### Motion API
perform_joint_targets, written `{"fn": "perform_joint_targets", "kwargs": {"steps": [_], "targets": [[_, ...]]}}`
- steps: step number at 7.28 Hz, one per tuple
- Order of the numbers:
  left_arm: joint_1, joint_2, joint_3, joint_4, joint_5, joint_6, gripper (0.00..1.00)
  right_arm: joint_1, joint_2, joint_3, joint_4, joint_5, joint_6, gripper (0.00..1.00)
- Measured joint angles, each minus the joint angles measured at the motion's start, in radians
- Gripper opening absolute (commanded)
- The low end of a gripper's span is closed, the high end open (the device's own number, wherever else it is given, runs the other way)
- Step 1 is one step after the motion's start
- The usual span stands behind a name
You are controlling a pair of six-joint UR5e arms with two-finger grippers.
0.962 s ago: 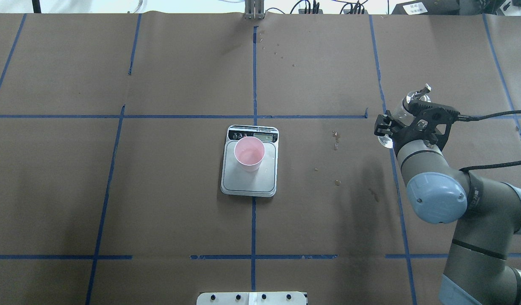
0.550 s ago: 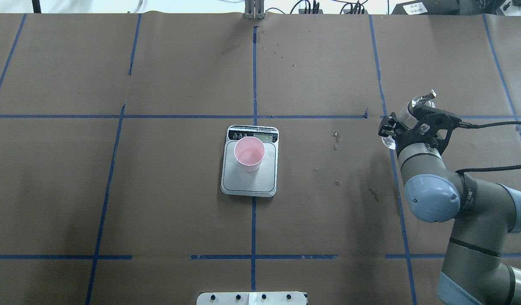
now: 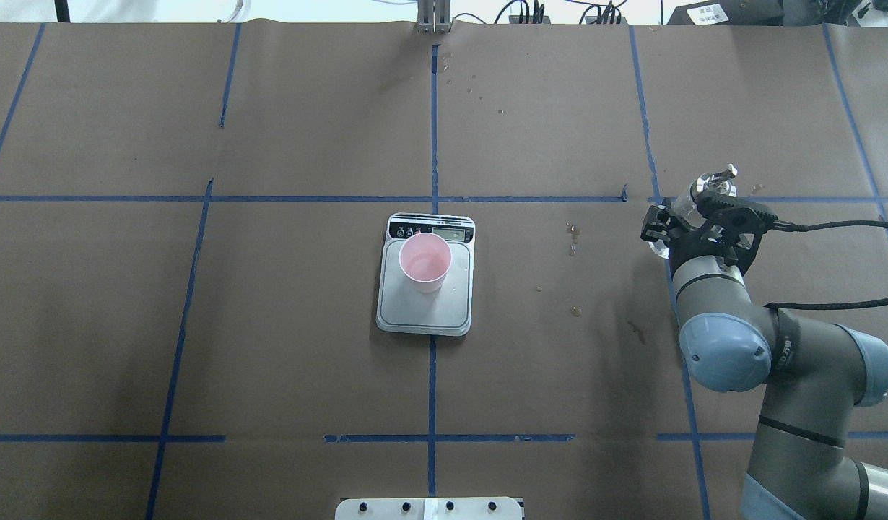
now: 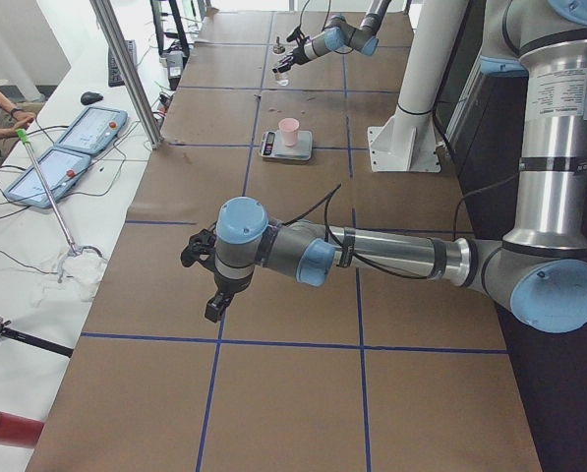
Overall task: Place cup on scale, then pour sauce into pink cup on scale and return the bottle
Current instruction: 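Lower the glass jar with the right gripper onto the table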
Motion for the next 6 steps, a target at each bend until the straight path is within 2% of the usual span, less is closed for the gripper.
{"fn": "perform_joint_targets", "kwargs": {"steps": [6], "targets": [[0.001, -0.002, 0.0, 0.0, 0.003, -0.001, 1.0, -0.018, 0.008, -0.044, -0.003, 0.018, -0.007, 0.0]]}}
